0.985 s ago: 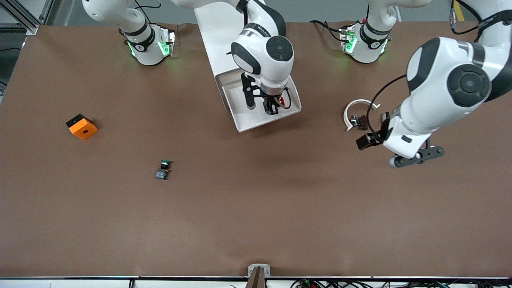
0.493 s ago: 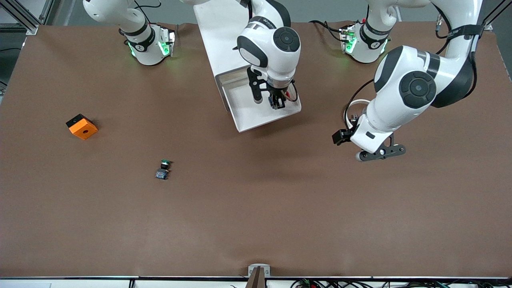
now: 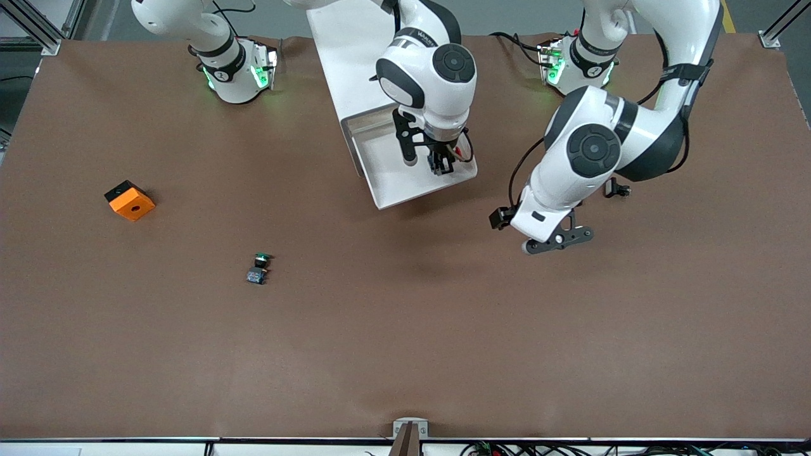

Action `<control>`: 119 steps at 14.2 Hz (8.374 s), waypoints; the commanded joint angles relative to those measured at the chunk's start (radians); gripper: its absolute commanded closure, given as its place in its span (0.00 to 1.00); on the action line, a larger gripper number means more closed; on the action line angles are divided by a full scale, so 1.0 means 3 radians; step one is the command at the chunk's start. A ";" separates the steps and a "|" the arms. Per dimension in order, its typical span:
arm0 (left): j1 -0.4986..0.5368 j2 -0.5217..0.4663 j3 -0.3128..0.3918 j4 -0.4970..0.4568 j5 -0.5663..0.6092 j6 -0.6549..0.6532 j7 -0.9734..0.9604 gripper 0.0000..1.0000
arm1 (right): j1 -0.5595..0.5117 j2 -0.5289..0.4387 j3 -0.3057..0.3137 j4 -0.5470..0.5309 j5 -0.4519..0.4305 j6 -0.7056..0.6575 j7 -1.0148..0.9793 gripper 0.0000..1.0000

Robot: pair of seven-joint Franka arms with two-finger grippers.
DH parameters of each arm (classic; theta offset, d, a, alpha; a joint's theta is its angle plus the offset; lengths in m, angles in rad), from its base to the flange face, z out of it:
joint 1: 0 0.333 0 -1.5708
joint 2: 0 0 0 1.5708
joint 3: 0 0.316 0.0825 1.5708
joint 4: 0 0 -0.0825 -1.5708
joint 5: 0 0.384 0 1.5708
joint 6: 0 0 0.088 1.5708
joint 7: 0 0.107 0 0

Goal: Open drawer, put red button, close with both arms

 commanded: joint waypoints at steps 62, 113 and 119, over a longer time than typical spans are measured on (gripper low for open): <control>-0.1281 0.0849 -0.0417 0.0253 -0.1063 0.0065 -0.1783 0.00 | -0.3340 -0.0928 -0.0105 0.0473 -0.0342 -0.1504 -0.7805 0.00; 0.1072 -0.1400 0.0304 0.0376 0.0098 -0.1607 0.2148 0.00 | -0.3427 -0.2226 -0.0029 -0.0319 -0.0097 -0.1836 -0.7595 0.00; 0.1077 -0.1513 0.0330 0.0274 0.0103 -0.1668 0.2148 0.00 | -0.3422 -0.2390 -0.0029 -0.0539 -0.0077 -0.1698 -0.7585 0.00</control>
